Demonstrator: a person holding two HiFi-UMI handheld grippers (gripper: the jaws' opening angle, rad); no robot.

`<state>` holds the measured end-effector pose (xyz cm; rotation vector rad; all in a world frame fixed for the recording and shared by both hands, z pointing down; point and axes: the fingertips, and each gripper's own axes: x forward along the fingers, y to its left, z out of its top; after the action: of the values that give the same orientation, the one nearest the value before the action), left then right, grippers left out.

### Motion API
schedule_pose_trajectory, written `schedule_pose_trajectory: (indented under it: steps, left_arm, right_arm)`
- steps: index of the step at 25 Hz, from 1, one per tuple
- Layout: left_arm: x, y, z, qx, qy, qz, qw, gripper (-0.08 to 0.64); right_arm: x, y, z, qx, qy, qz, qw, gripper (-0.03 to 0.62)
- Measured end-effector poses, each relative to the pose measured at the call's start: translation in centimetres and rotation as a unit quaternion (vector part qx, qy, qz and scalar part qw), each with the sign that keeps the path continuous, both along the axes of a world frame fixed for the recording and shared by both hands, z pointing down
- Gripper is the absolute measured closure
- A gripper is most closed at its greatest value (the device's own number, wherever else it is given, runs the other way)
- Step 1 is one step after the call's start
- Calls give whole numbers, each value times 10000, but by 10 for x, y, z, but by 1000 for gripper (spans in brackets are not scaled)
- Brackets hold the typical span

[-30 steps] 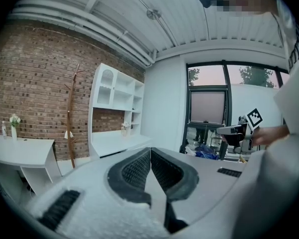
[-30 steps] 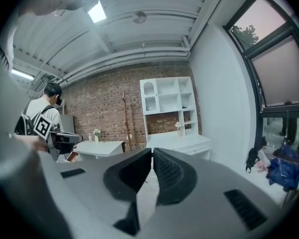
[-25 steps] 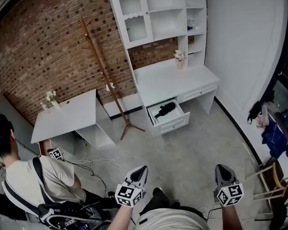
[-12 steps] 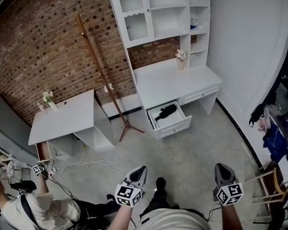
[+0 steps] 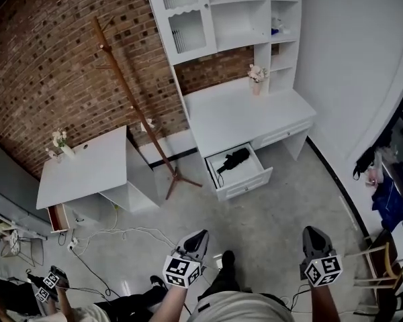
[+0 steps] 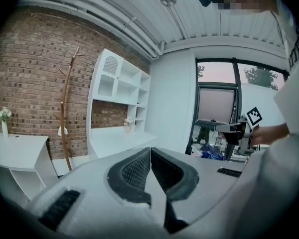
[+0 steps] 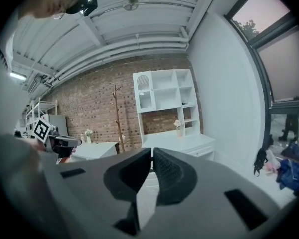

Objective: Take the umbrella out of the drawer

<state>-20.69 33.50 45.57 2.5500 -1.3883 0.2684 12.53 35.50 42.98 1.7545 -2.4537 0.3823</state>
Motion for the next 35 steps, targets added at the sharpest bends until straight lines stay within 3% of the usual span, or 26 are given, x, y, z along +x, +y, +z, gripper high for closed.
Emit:
schedule_pose_trajectory:
  steps: [9, 18, 35]
  left_arm:
    - [0, -91, 4, -89, 4, 266, 9996, 535]
    - [-30, -171, 10, -129, 19, 420, 9990, 535]
    - [-43, -224, 9, -168, 214, 576, 9980, 535]
  right_arm:
    - [-12, -80, 4, -100, 31, 124, 9999, 561]
    - [-49, -154, 5, -130, 114, 190, 9997, 561]
    - [-73, -199, -4, -167, 329, 198, 9991, 561]
